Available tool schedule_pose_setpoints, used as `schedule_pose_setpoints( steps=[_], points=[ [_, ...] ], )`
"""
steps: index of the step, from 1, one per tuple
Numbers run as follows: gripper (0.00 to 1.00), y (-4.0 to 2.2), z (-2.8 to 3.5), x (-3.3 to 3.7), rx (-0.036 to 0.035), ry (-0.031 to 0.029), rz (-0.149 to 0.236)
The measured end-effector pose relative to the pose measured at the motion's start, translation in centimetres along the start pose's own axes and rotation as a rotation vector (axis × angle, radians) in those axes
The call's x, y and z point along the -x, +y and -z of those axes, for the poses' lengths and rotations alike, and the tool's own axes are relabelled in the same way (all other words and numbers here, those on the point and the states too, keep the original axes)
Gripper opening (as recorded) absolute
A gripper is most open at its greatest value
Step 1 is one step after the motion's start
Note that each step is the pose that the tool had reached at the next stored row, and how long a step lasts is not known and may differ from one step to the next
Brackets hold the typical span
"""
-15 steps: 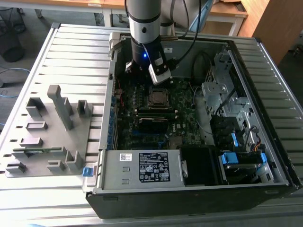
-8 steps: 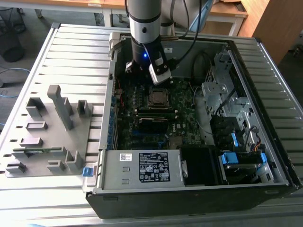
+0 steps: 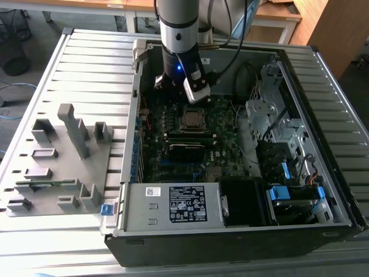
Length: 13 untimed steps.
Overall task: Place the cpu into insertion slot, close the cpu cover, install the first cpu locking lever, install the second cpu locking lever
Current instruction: 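Install the second cpu locking lever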
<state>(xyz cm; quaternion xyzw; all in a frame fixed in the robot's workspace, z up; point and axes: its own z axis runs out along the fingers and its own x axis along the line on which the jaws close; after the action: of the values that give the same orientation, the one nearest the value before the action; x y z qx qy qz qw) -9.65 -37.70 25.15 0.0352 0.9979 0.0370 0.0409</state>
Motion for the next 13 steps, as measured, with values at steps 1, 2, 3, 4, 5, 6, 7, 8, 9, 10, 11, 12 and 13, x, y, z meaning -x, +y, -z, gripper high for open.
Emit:
schedule_pose_setpoints(
  steps=[1,2,3,4,5,6,7,8,9,10,11,12,13],
  points=[
    [0.1,0.01,0.0,0.08,-0.0002,0.0007,0.0],
    [0.1,0.01,-0.02,0.16,-0.0001,0.0013,0.0],
    [0.1,0.02,-0.02,0.26,-0.0002,0.002,0.0],
    [0.1,0.02,-0.03,0.37,-0.0002,0.0029,0.0],
    [0.1,0.03,-0.04,0.5,-0.0003,0.0038,0.0],
    [0.1,0.04,-0.05,0.62,-0.0004,0.0047,0.0],
    [0.1,0.05,-0.06,0.74,-0.0005,0.0056,0.0],
    [0.1,0.06,-0.07,0.85,-0.0006,0.0064,0.0],
    [0.1,0.06,-0.08,0.96,-0.0007,0.0073,0.0],
    [0.1,0.07,-0.09,1.08,-0.0007,0.0082,-0.001],
    [0.1,0.07,-0.1,1.21,-0.0008,0.0092,-0.001],
    [0.1,0.08,-0.11,1.34,-0.0008,0.0101,-0.001],
    [0.1,0.09,-0.12,1.48,-0.0009,0.0111,-0.001]
  ],
)
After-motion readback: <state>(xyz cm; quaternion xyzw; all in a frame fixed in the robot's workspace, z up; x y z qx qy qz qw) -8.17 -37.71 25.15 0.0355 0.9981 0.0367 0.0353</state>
